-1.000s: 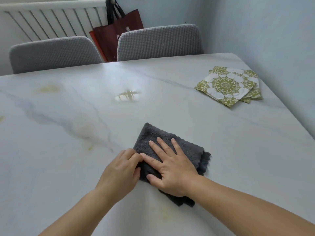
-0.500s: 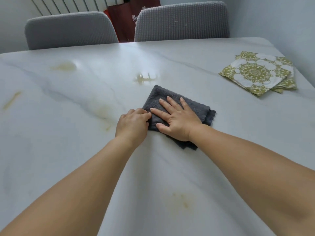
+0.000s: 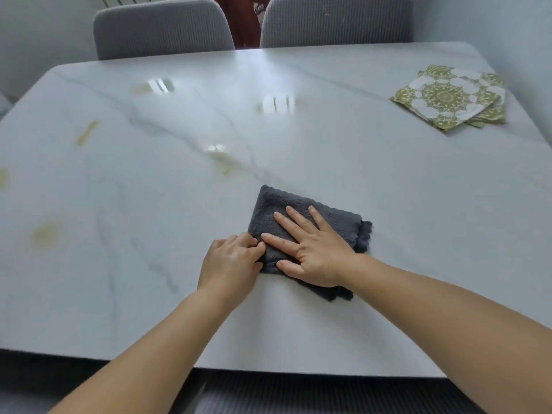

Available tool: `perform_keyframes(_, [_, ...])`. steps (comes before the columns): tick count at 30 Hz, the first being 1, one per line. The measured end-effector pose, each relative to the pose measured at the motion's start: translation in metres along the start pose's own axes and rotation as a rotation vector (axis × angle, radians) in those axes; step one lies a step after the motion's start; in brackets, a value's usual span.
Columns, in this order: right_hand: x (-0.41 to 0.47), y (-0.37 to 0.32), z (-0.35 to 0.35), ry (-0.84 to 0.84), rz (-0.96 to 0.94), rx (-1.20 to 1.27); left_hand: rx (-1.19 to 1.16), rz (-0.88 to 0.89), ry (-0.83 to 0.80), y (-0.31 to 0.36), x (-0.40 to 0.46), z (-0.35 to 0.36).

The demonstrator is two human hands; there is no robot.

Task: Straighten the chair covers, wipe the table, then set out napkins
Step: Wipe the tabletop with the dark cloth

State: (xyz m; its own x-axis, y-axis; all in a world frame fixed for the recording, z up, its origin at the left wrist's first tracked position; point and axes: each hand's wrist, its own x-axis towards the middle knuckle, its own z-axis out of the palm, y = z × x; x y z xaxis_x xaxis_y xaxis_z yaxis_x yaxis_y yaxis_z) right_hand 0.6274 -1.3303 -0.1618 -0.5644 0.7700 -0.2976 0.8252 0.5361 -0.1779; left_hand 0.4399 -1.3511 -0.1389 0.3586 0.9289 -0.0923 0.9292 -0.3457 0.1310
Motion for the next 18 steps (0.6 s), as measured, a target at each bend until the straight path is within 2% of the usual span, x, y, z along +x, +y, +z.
perform_keyframes(8, [-0.079,-0.041,0.031,0.017,0.047,0.031,0.165,0.082,-0.073,0.039,-0.072,0.012])
perform_keyframes(13, [-0.098,-0.014,0.035,0.049,0.139,0.021,0.213,0.171,-0.268,0.072,-0.043,0.003])
perform_keyframes(18, [-0.109,0.037,0.027,0.07,0.296,0.011,0.155,0.171,-0.311,0.112,0.012,0.002])
